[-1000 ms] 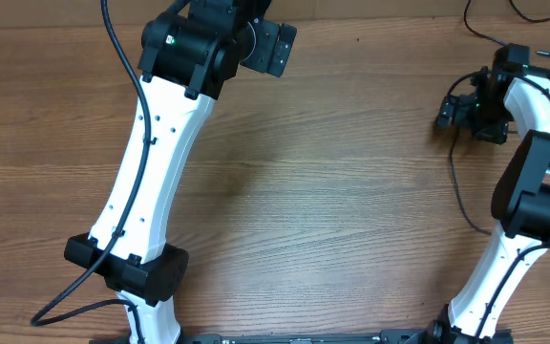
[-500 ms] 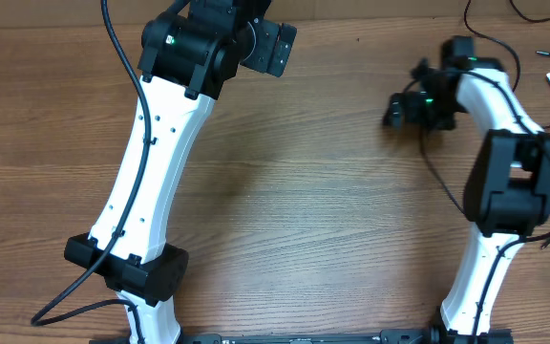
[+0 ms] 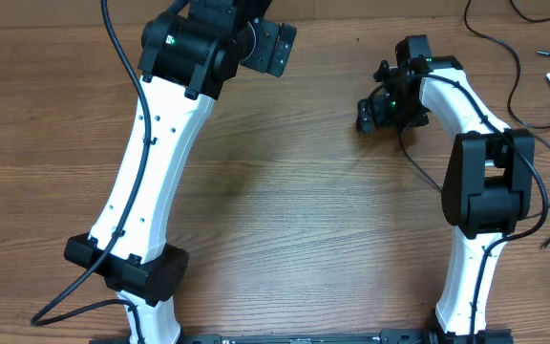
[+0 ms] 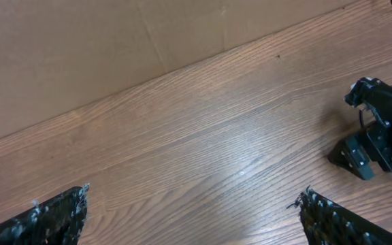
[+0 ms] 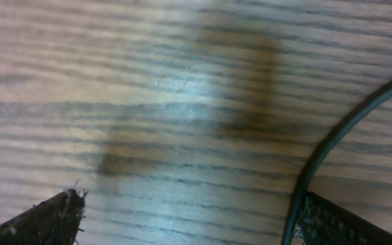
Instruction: Untangle cables
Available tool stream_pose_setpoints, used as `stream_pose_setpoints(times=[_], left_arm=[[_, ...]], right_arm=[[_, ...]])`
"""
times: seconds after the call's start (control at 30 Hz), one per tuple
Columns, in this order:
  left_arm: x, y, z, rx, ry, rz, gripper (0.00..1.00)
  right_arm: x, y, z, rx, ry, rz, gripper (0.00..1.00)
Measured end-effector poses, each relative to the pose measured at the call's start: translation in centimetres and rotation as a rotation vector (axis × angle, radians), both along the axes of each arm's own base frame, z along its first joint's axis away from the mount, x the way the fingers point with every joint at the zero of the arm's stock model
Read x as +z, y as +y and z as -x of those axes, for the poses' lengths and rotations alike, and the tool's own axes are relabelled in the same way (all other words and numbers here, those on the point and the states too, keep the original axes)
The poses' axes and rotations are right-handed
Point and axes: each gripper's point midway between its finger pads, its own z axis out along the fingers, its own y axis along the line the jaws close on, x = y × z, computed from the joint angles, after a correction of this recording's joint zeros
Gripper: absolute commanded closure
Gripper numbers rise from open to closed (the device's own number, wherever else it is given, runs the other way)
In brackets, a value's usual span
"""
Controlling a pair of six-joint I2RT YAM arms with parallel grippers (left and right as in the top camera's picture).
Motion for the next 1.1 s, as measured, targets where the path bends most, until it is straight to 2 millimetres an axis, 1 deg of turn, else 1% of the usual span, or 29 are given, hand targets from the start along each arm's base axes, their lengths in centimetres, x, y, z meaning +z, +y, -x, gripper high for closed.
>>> stream_pose_setpoints(times=[0.13, 0.33, 0.4, 0.43, 0.5, 0.53, 0.6, 0.7, 0.73, 0.77, 0.8, 0.83, 0.9, 1.0, 1.03, 1.07, 1.1], left_arm=[[0.0, 0.0, 0.0, 0.000, 0.000, 0.000, 0.00], [0.1, 0.0, -0.1, 0.000, -0.004, 0.002, 0.00], [0.1, -0.1, -0.1, 0.000, -0.007, 0.003, 0.00], [0.1, 0.0, -0.1, 0.000, -0.007, 0.003, 0.00], [0.1, 0.0, -0.1, 0.000, -0.006, 0.003, 0.00], [0.1, 0.0, -0.1, 0.000, -0.005, 0.002, 0.00], [0.1, 0.0, -0.1, 0.000, -0.005, 0.002, 0.00], [0.1, 0.0, -0.1, 0.000, -0.005, 0.002, 0.00], [0.1, 0.0, -0.1, 0.000, -0.005, 0.002, 0.01], [0.1, 0.0, -0.1, 0.000, -0.005, 0.002, 0.01], [0.1, 0.0, 0.0, 0.000, -0.003, 0.001, 0.00], [0.0, 0.0, 0.0, 0.000, -0.001, 0.001, 0.00], [-0.2, 0.1, 0.1, 0.000, 0.008, -0.004, 0.00], [-0.5, 0.2, 0.5, -0.001, 0.028, -0.012, 0.00], [-0.5, 0.2, 0.5, 0.000, 0.029, -0.013, 0.00], [-0.5, 0.2, 0.6, 0.000, 0.028, -0.012, 0.00], [-0.2, 0.3, 0.6, 0.000, 0.022, -0.010, 0.01]], right_arm=[[0.0, -0.9, -0.7, -0.091, -0.013, 0.010, 0.00], [0.2, -1.9, -0.7, -0.152, -0.004, 0.042, 0.00], [0.7, -2.2, -1.0, -0.162, -0.012, 0.054, 0.00], [1.3, -2.4, -1.4, -0.166, -0.027, 0.065, 0.00], [3.3, -2.7, -2.5, -0.174, -0.069, 0.082, 0.00], [4.6, -2.9, -3.0, -0.177, -0.093, 0.090, 0.00], [8.3, -3.2, -3.6, -0.176, -0.144, 0.101, 0.00], [15.0, -3.5, -3.0, -0.166, -0.226, 0.107, 0.00], [17.8, -3.6, -2.4, -0.166, -0.264, 0.106, 0.00], [19.7, -3.7, -1.8, -0.165, -0.291, 0.104, 0.00], [22.3, -3.8, -0.6, -0.164, -0.322, 0.105, 0.00], [23.7, -3.9, 0.2, -0.163, -0.340, 0.108, 0.00], [27.2, -4.1, 3.1, -0.162, -0.371, 0.110, 0.00], [31.0, -4.3, 7.3, -0.160, -0.405, 0.111, 0.00], [31.3, -4.4, 7.6, -0.161, -0.409, 0.111, 0.00], [32.8, -4.4, 9.2, -0.163, -0.446, 0.109, 0.00], [33.9, -4.5, 10.6, -0.166, -0.475, 0.107, 0.00]])
